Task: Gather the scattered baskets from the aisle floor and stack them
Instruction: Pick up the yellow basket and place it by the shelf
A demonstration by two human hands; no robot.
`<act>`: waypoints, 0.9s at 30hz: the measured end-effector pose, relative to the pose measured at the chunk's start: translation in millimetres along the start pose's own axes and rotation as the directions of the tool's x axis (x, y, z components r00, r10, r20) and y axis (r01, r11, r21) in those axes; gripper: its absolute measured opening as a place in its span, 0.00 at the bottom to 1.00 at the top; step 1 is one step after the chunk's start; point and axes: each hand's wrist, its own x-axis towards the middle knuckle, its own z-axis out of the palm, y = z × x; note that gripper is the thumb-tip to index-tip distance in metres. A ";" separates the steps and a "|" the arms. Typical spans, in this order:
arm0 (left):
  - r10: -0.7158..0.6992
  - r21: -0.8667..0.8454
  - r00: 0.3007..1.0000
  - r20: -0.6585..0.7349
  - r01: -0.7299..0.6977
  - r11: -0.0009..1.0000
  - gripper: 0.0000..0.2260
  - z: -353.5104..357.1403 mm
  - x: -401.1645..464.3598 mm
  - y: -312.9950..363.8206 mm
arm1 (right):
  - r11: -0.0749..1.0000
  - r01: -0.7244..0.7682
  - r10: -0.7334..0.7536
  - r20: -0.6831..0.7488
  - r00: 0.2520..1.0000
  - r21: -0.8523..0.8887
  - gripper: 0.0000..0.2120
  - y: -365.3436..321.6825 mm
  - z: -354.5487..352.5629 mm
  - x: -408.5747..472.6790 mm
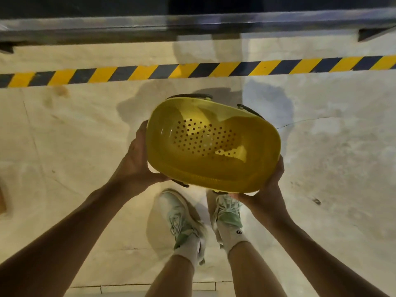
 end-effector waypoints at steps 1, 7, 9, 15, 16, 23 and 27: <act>-0.008 -0.020 1.000 -0.014 0.008 1.000 0.55 1.4 -1.1 -3.8 | 1.000 0.001 -0.001 0.000 1.000 -0.004 0.59 2.0 2.1 -1.1; -0.030 -0.060 0.998 -0.046 0.027 0.998 0.52 11.2 -7.3 -8.7 | 1.000 -0.014 0.014 0.006 1.000 0.002 0.59 0.2 0.0 0.3; -0.084 -0.078 0.995 -0.057 0.079 0.994 0.54 13.5 -9.5 -9.0 | 1.000 0.020 -0.020 0.036 0.999 -0.008 0.59 -12.1 -7.9 14.4; -0.132 -0.003 0.969 -0.209 0.135 0.991 0.55 13.6 -0.8 -10.0 | 0.978 0.207 -0.199 0.145 0.969 -0.041 0.58 -35.4 -31.2 83.0; -0.139 0.012 0.963 -0.229 0.146 0.989 0.56 11.0 4.0 -11.5 | 0.972 0.230 -0.222 0.161 0.962 -0.039 0.57 -38.4 -30.4 93.2; -0.259 0.075 0.946 -0.195 0.277 0.958 0.58 -10.7 18.9 -2.5 | 0.976 0.076 -0.035 0.194 0.980 -0.204 0.61 -52.6 -27.5 99.7; -0.318 0.186 0.934 -0.161 0.345 0.920 0.61 -30.0 -5.7 55.7 | 0.958 -0.125 0.178 0.194 0.965 -0.259 0.57 -93.8 -56.0 57.4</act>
